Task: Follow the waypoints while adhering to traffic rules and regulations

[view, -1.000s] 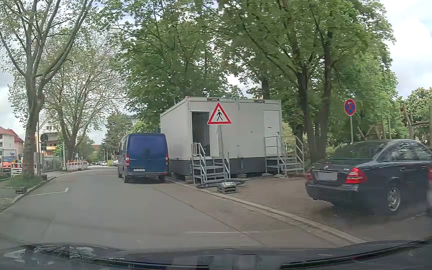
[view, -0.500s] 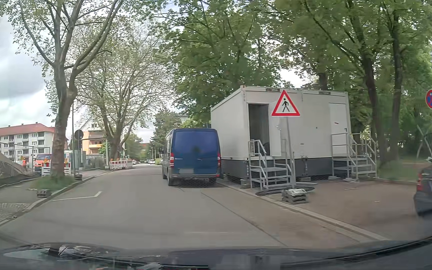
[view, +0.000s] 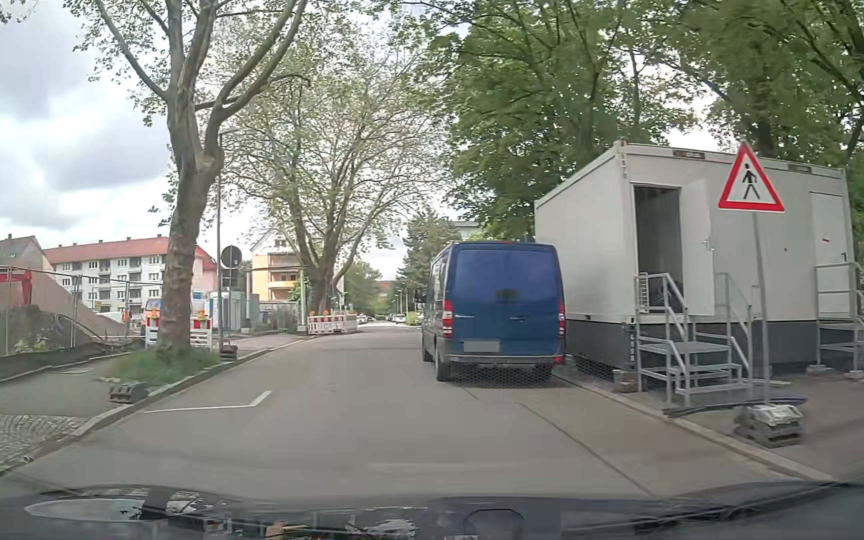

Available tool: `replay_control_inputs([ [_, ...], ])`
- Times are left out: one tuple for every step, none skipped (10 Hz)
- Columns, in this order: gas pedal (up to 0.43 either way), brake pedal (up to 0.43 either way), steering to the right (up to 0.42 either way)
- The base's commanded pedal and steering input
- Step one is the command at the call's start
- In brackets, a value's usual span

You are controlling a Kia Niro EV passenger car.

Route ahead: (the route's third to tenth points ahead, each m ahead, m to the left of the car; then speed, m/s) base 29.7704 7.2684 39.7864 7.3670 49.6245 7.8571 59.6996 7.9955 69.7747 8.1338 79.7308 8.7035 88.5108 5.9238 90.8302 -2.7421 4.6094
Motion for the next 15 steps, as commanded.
replay_control_inputs([
  [0.098, 0.000, -0.258],
  [0.098, 0.000, -0.233],
  [0.098, 0.000, -0.201],
  [0.098, 0.000, -0.178],
  [0.098, 0.000, -0.147],
  [0.098, 0.000, -0.131],
  [0.098, 0.000, -0.125],
  [0.098, 0.000, -0.120],
  [0.098, 0.000, -0.109],
  [0.098, 0.000, -0.089],
  [0.098, 0.000, -0.071],
  [0.098, 0.000, -0.052],
  [0.098, 0.000, -0.039],
  [0.098, 0.000, -0.031],
  [0.098, 0.000, -0.019],
])
